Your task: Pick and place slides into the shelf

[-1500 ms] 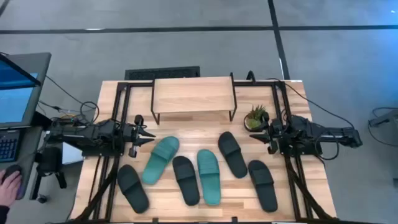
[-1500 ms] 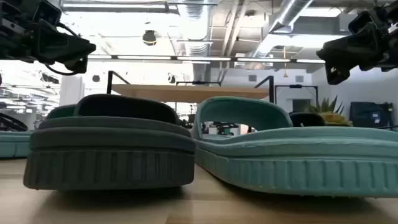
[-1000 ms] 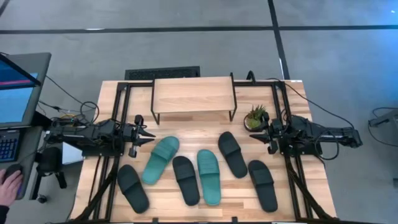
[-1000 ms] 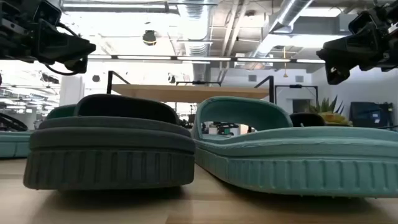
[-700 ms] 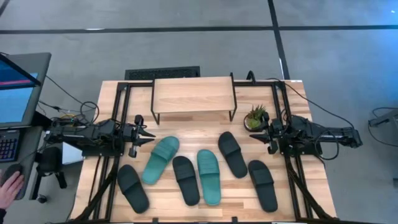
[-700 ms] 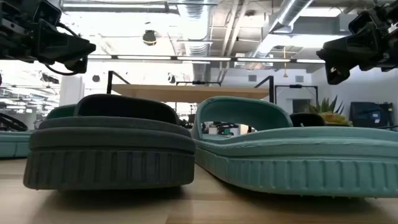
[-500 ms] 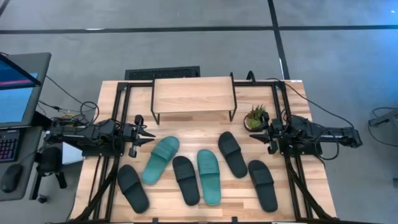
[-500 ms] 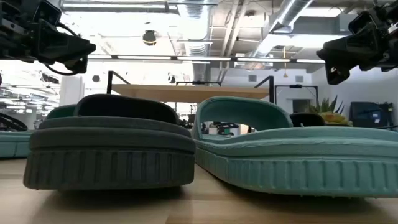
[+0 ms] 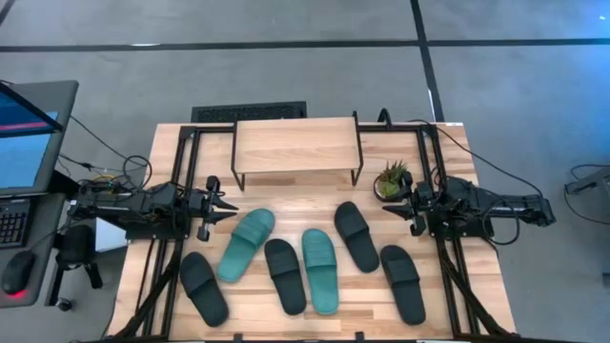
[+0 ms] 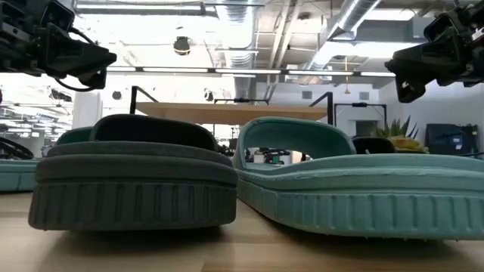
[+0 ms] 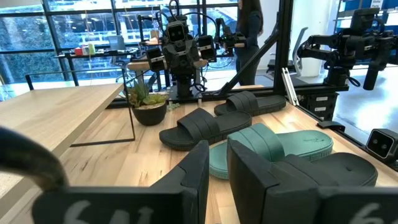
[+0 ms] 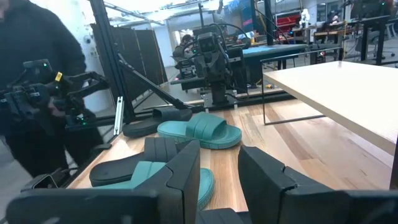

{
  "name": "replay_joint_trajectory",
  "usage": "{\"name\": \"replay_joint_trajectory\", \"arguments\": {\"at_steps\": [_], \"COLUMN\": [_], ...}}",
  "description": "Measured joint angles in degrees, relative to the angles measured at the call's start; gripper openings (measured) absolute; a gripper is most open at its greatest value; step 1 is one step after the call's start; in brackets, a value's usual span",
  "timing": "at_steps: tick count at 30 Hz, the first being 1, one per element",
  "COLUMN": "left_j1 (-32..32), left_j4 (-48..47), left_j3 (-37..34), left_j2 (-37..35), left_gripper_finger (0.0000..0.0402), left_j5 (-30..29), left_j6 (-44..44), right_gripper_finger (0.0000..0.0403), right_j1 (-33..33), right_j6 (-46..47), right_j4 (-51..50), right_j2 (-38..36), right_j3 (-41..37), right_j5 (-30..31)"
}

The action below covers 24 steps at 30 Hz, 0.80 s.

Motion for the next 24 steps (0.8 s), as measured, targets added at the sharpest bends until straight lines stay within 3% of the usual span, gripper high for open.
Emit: {"name": "replay_joint_trajectory", "arguments": {"at_steps": [17, 24], "left_j1": [0.0, 0.0], "left_j4": [0.0, 0.4], "left_j3": [0.0, 0.0], "left_j2": [0.0, 0.0], "left_gripper_finger": [0.0048, 0.0048], "left_j5": [0.0, 0.1], "left_j6": [-0.1, -7.9], "right_gripper_finger": [0.0098, 0.0098], "right_j1": [0.0, 0.0], "right_j6": [0.0, 0.0], "right_j4": [0.0, 0.0], "right_j2": [0.0, 0.0], "right_j3": [0.0, 0.0], "right_j5": [0.0, 0.0]}}
